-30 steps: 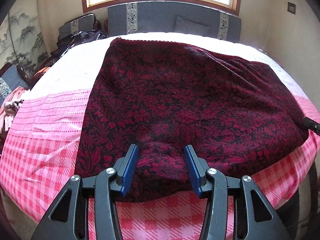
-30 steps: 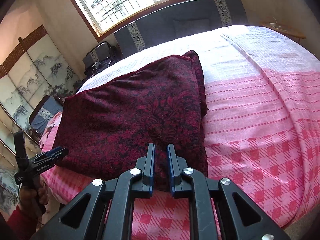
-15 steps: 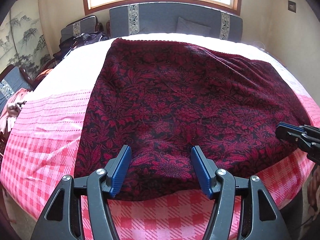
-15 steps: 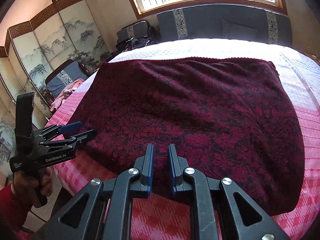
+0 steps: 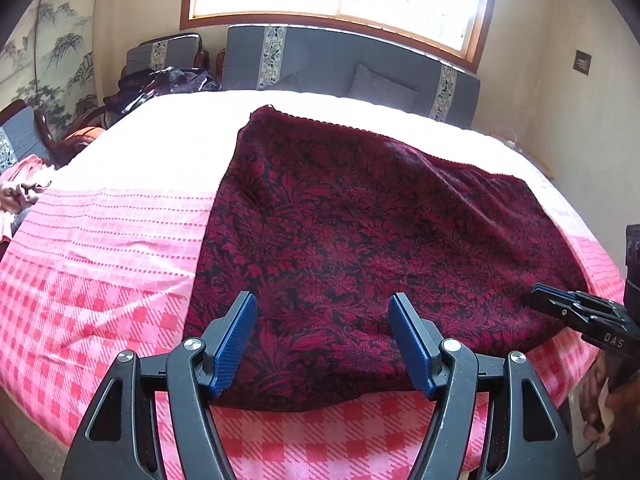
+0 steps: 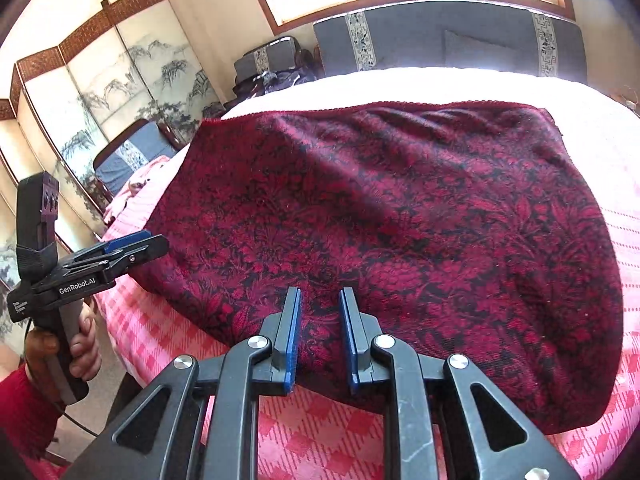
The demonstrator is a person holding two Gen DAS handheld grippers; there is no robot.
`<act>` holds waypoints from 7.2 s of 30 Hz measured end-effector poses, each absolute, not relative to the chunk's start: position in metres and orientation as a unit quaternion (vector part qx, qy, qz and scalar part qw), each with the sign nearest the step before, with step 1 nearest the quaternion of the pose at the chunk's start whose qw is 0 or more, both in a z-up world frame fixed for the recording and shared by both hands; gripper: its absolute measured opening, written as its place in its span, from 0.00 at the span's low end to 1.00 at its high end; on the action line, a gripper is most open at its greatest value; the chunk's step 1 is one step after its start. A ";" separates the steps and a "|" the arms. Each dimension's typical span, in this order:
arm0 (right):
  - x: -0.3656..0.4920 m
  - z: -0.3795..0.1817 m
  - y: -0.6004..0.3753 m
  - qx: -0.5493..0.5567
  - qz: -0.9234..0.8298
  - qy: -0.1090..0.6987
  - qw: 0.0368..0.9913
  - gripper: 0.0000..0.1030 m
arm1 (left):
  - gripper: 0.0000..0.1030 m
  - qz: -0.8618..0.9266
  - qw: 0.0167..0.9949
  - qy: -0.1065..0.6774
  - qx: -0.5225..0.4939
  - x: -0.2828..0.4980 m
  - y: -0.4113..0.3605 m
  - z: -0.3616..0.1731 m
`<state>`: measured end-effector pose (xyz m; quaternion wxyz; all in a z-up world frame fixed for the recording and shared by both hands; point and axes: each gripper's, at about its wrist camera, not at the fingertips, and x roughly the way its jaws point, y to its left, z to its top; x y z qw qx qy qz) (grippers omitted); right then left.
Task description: Fold small clothes
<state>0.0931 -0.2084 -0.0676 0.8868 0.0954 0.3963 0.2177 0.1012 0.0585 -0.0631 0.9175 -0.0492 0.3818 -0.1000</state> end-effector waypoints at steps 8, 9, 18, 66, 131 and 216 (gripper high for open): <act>0.091 -0.051 -0.262 0.139 0.182 0.354 0.907 0.22 | 0.71 -0.121 0.908 0.399 -0.047 0.146 0.100 -0.056; 0.095 -0.050 -0.266 0.141 0.177 0.355 0.907 0.22 | 0.71 -0.128 0.905 0.402 -0.045 0.154 0.104 -0.058; 0.109 -0.053 -0.277 0.141 0.162 0.362 0.907 0.23 | 0.71 -0.242 0.845 0.455 -0.146 0.223 0.148 -0.091; 0.147 -0.078 -0.211 0.112 0.176 0.406 0.890 0.52 | 0.62 -0.380 0.737 0.503 -0.242 0.305 0.139 -0.101; 0.114 -0.089 -0.296 0.247 0.229 0.349 0.874 0.67 | 0.22 -0.209 0.822 0.530 0.010 0.259 -0.012 0.023; 0.150 -0.068 -0.385 0.318 0.181 0.394 0.843 0.14 | 0.63 -0.423 0.798 0.392 -0.175 0.138 -0.135 -0.052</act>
